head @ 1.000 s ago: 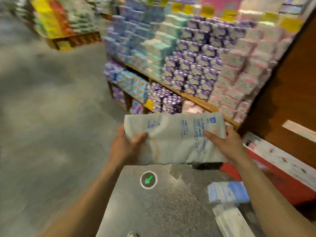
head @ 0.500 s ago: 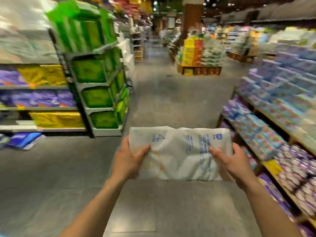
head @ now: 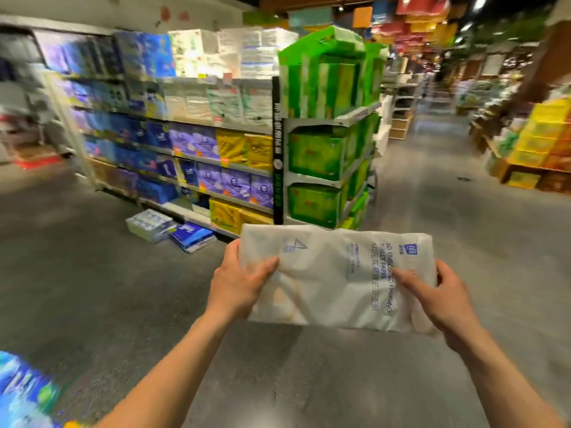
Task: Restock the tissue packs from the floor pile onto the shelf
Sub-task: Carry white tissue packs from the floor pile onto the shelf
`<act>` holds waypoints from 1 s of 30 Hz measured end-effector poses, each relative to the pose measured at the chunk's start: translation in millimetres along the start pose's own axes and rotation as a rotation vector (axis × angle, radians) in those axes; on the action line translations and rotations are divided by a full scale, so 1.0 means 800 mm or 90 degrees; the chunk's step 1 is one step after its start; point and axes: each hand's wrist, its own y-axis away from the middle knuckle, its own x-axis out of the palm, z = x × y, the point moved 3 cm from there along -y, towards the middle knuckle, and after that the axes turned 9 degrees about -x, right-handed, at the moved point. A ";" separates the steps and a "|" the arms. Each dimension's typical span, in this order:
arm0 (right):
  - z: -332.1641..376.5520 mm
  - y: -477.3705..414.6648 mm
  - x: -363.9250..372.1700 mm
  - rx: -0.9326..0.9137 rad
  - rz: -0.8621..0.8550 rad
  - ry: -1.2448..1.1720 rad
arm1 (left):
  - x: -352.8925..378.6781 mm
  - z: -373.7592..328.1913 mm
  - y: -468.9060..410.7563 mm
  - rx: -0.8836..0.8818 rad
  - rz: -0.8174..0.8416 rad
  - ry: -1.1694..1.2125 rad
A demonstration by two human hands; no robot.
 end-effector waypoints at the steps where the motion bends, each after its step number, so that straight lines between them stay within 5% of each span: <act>1: 0.000 -0.040 0.021 -0.013 0.014 -0.010 | -0.002 -0.005 -0.032 -0.004 -0.022 -0.001; 16: 0.064 -0.490 0.423 -0.135 0.211 -0.087 | -0.117 0.019 -0.502 -0.057 -0.277 0.014; 30: 0.144 -0.847 0.791 -0.172 0.140 -0.093 | -0.269 -0.019 -1.034 0.049 -0.245 0.036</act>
